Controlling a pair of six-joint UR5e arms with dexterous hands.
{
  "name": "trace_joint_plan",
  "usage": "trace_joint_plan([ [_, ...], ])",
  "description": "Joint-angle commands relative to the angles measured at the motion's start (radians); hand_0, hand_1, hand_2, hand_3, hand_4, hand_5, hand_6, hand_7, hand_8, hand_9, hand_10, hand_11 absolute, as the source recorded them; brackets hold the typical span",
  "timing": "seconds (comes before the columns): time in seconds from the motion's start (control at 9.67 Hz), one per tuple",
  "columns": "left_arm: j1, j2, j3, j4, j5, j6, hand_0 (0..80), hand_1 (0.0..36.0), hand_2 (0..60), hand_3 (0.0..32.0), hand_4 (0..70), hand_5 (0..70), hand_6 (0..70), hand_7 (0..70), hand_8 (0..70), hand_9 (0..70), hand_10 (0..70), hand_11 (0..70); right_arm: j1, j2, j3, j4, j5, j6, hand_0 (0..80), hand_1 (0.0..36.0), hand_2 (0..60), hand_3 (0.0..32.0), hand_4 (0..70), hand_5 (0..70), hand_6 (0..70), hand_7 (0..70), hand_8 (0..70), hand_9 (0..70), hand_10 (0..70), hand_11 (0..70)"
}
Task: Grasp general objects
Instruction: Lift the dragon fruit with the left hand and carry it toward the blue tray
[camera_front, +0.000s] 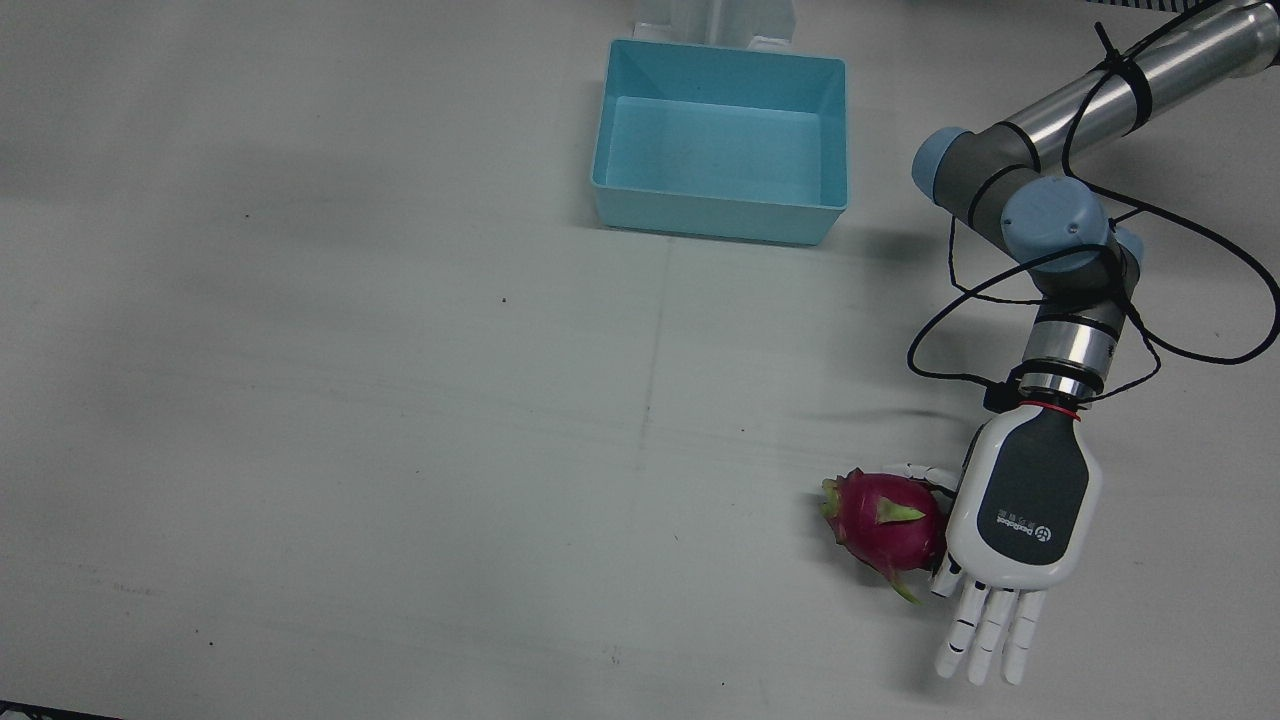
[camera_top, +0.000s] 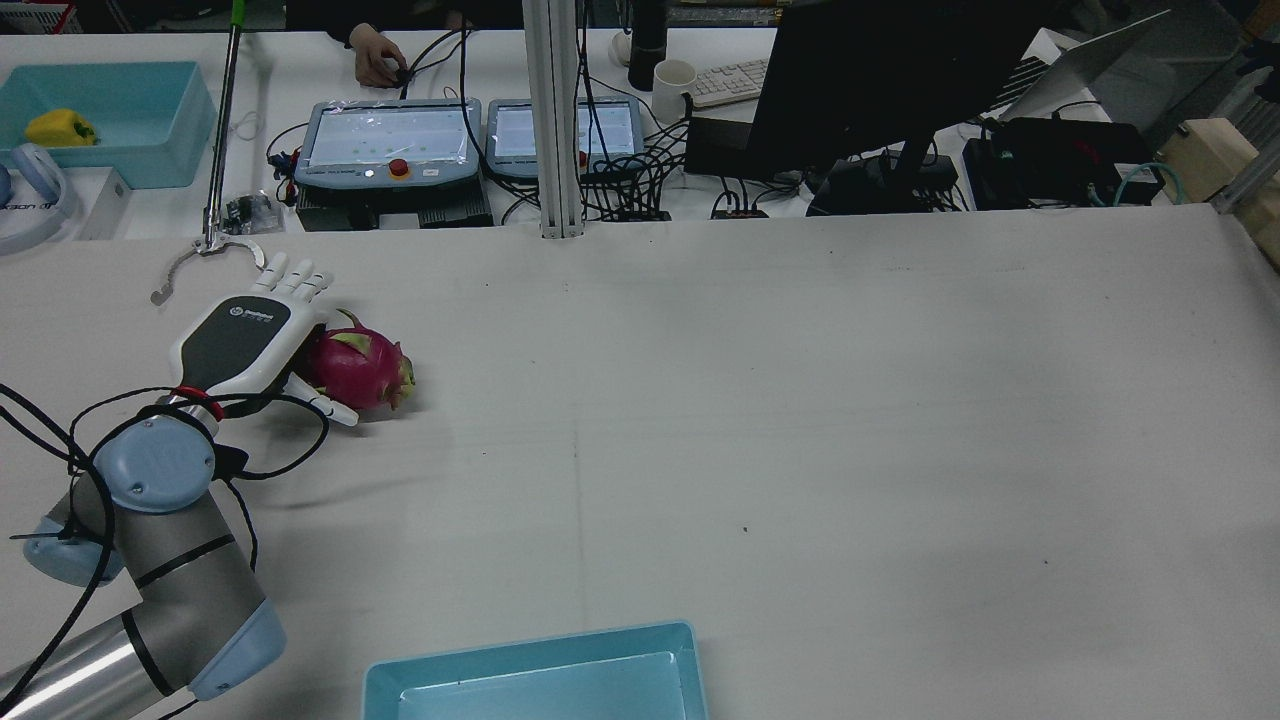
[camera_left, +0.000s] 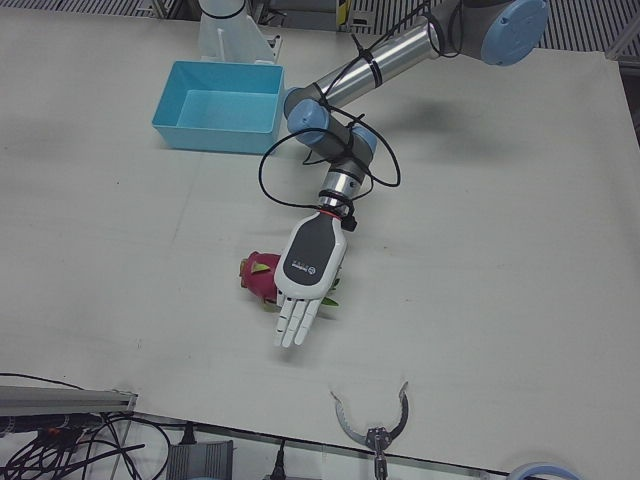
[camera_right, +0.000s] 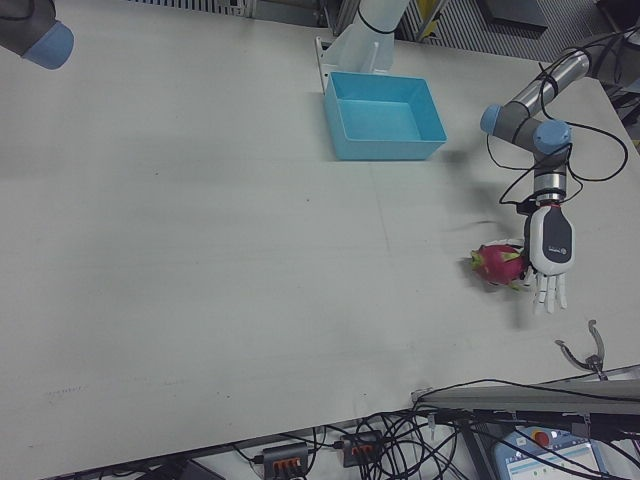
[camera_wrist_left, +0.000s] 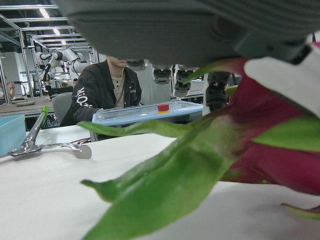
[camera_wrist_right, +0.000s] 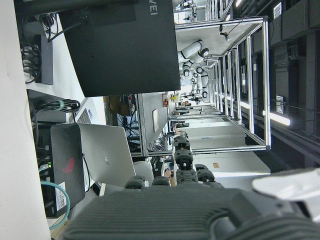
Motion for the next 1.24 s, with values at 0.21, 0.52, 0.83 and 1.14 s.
trace_joint_plan([
  [0.21,0.010,0.012,-0.255,0.075,0.054,-0.003,32.4,6.4,36.5,0.0,47.4,70.0,10.2,15.3,12.7,1.7,0.0,0.0,0.000,0.000,0.000,0.000,0.000,0.000,0.0,0.0,0.0,0.0,0.0,0.0,0.0,0.0,0.0,0.0,0.0,0.0],
  [0.52,0.019,0.003,-0.465,0.209,0.221,-0.007,24.8,11.0,60.0,0.0,44.2,70.0,11.0,18.4,13.8,2.4,0.0,0.0,0.000,0.000,0.000,0.000,0.000,0.000,0.0,0.0,0.0,0.0,0.0,0.0,0.0,0.0,0.0,0.0,0.0,0.0],
  [0.83,0.154,0.003,-0.706,0.389,0.296,-0.006,31.7,11.2,57.1,0.0,43.8,70.0,11.8,20.2,15.6,5.0,0.5,0.2,0.000,0.000,0.000,0.000,0.000,0.000,0.0,0.0,0.0,0.0,0.0,0.0,0.0,0.0,0.0,0.0,0.0,0.0],
  [1.14,0.275,0.001,-0.791,0.437,0.294,0.002,39.1,11.3,54.6,0.0,46.9,70.0,19.2,26.4,24.0,15.8,4.5,5.9,0.000,0.000,0.000,0.000,0.000,0.000,0.0,0.0,0.0,0.0,0.0,0.0,0.0,0.0,0.0,0.0,0.0,0.0],
])
